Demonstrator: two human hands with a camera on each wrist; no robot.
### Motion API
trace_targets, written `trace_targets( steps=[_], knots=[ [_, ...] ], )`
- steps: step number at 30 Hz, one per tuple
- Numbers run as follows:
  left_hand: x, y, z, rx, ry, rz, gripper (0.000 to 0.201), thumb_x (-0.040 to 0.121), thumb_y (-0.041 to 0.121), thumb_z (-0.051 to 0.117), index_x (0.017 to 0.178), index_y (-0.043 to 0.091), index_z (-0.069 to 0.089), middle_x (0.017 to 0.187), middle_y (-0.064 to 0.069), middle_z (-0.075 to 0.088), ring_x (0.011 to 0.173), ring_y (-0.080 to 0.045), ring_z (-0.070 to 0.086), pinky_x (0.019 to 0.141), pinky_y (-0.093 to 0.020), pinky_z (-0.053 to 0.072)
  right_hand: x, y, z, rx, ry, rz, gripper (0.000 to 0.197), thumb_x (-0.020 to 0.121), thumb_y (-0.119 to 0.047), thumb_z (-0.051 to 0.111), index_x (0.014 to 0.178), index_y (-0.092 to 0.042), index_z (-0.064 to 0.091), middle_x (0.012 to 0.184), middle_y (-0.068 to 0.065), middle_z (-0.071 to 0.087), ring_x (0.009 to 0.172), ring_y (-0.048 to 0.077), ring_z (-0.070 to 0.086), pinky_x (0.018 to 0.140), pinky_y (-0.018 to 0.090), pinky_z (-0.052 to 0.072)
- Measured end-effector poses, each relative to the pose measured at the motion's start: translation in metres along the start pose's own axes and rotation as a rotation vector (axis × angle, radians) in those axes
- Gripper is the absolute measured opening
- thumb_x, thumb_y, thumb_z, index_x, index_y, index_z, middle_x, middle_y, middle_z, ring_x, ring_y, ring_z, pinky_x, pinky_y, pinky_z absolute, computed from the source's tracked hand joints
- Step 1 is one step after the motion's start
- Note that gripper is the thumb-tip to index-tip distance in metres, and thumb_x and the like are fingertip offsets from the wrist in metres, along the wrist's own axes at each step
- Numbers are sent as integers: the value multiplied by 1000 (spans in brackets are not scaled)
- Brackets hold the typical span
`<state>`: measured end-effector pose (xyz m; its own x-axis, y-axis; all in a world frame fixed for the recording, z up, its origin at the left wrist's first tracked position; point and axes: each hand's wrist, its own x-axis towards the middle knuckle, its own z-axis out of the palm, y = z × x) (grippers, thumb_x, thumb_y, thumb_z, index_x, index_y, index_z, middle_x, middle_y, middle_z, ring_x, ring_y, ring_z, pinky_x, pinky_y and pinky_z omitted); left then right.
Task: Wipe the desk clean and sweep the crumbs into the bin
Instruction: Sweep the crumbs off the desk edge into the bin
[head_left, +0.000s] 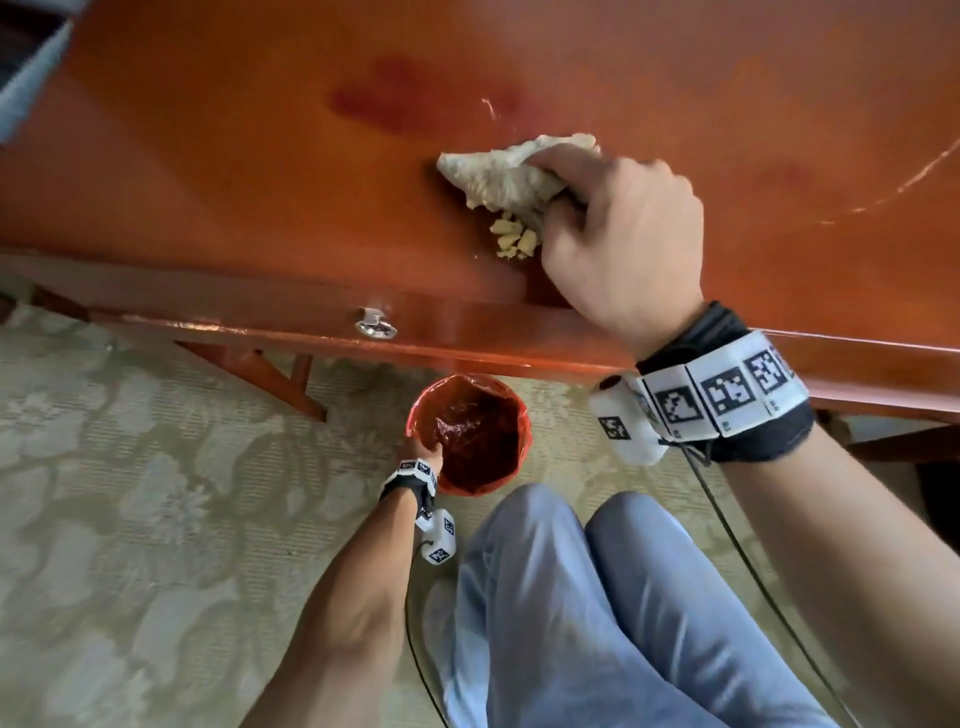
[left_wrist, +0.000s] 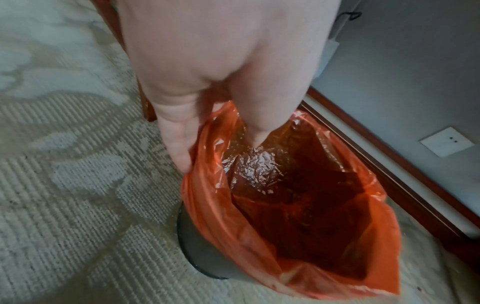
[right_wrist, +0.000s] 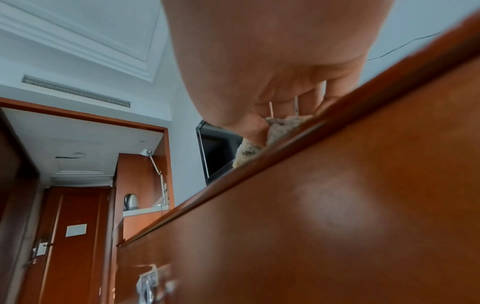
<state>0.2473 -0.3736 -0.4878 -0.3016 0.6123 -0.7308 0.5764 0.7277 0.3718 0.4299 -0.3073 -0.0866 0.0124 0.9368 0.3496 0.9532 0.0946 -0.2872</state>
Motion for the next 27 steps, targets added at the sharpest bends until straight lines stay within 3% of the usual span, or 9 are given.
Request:
trace_targets(
  steps=[4, 6, 9, 11, 14, 17, 20, 23, 27],
  knots=[
    [13, -5, 5, -60, -19, -62, 67, 106, 13, 48, 160, 1, 9, 162, -21, 29, 146, -35, 36, 113, -34, 25, -1, 2, 3, -10, 40, -13, 47, 75, -27, 42, 116, -32, 64, 85, 4, 71, 77, 41, 62, 63, 34, 47],
    [27, -16, 10, -55, -32, -95, 63, 105, 23, 49, 160, 8, 21, 158, -21, 38, 141, -37, 43, 112, -37, 33, -2, 3, 4, 0, 53, -15, 46, 75, -26, 43, 116, -31, 65, 88, 4, 71, 79, 41, 62, 66, 36, 51],
    [74, -45, 26, -33, -52, -63, 57, 86, 39, 57, 140, 19, 52, 131, -15, 65, 115, -36, 64, 102, -47, 50, -4, 4, 7, 5, 72, -32, 45, 76, -26, 43, 115, -31, 66, 93, 1, 72, 81, 40, 62, 69, 39, 53],
    [91, -56, 38, -76, -42, -25, 49, 84, 30, 63, 131, 15, 56, 121, -14, 68, 107, -35, 66, 99, -47, 52, -4, 6, 8, 25, 66, -25, 45, 75, -26, 43, 114, -31, 65, 94, 1, 72, 82, 39, 62, 70, 38, 53],
    [24, -20, 10, -106, 15, 0, 37, 90, 13, 61, 125, 6, 56, 117, -15, 66, 107, -34, 64, 96, -40, 50, -2, 9, 6, 38, 42, -8, 45, 74, -26, 45, 114, -31, 66, 87, 4, 71, 80, 39, 62, 65, 35, 49],
    [-18, -5, -13, -83, 37, 38, 24, 91, 8, 61, 115, 3, 61, 108, -17, 68, 99, -32, 65, 81, -31, 45, 1, 8, 3, 50, -19, -19, 44, 75, -25, 46, 113, -33, 67, 83, 6, 71, 77, 40, 62, 62, 33, 42],
    [-64, -2, -46, -17, 74, 67, 15, 91, 13, 66, 103, 3, 69, 102, -18, 73, 95, -35, 69, 73, -30, 45, 8, 10, -4, 74, -122, -16, 40, 78, -23, 51, 112, -34, 69, 83, 4, 72, 75, 39, 64, 61, 31, 40],
    [-108, -6, -76, 46, 110, 48, 18, 90, 22, 67, 100, 6, 71, 101, -14, 75, 93, -33, 70, 75, -34, 53, 18, 10, -16, 93, -253, -4, 33, 80, -19, 54, 105, -32, 70, 80, 4, 71, 74, 37, 63, 60, 28, 34],
    [-158, -2, -104, 76, 87, 8, 16, 86, 13, 66, 98, 6, 74, 99, -12, 75, 93, -31, 71, 79, -34, 56, 29, 7, -30, 113, -374, -30, 23, 85, -24, 57, 102, -29, 72, 81, 2, 71, 76, 35, 65, 66, 32, 49]
  ],
)
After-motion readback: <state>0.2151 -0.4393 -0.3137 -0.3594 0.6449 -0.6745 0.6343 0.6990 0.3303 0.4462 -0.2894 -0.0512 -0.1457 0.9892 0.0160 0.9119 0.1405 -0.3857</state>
